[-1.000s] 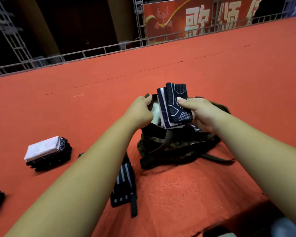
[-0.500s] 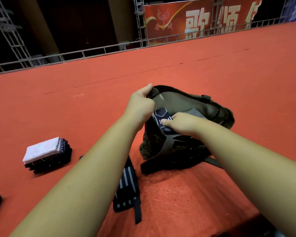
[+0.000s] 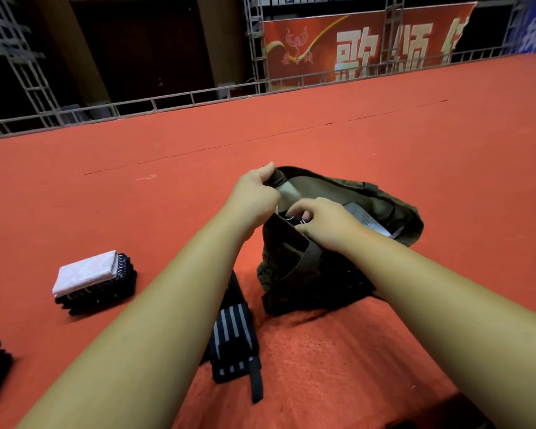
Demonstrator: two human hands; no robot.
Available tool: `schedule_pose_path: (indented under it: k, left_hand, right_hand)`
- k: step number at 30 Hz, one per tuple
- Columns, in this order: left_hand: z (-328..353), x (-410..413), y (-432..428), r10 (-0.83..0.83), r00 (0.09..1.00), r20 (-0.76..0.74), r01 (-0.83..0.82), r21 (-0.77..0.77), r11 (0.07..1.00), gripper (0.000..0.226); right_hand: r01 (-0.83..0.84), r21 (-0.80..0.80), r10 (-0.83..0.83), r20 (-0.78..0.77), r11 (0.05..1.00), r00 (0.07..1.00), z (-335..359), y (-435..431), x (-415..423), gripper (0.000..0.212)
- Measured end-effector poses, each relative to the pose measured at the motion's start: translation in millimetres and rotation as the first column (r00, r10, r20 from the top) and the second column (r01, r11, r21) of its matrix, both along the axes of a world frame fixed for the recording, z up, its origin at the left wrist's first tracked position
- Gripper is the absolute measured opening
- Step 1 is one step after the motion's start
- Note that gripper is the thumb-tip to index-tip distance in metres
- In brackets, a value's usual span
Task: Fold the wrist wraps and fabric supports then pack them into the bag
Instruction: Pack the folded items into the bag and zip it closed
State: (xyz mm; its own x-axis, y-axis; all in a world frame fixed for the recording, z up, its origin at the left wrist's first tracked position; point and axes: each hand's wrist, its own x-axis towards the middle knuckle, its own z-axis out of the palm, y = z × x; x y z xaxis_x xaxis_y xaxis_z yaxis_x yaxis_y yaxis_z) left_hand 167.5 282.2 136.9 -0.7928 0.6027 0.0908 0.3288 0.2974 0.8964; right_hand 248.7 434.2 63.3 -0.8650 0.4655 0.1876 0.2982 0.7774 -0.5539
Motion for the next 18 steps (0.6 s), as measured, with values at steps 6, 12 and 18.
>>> schedule_pose_path:
  k: [6,12,18]
  left_hand:
    - [3.6,11.5,0.8,-0.026,0.998,-0.055,0.028,0.036,0.999,0.086]
    - [-4.8,8.0,-6.7,-0.063,0.981,-0.182,0.056,-0.044,0.997,0.089]
    - [-12.3,11.0,-20.3,-0.01,0.976,-0.217,-0.007,-0.077,0.997,0.067]
  right_hand:
    - [-0.107,0.117,0.082,0.201,0.987,0.976,-8.5,-1.0,3.4,0.025]
    - [-0.107,-0.021,0.109,0.15,0.994,0.983,16.3,-2.5,14.7,0.028]
    - [0.006,-0.073,-0.008,-0.026,0.997,1.0,49.5,-13.4,37.7,0.029]
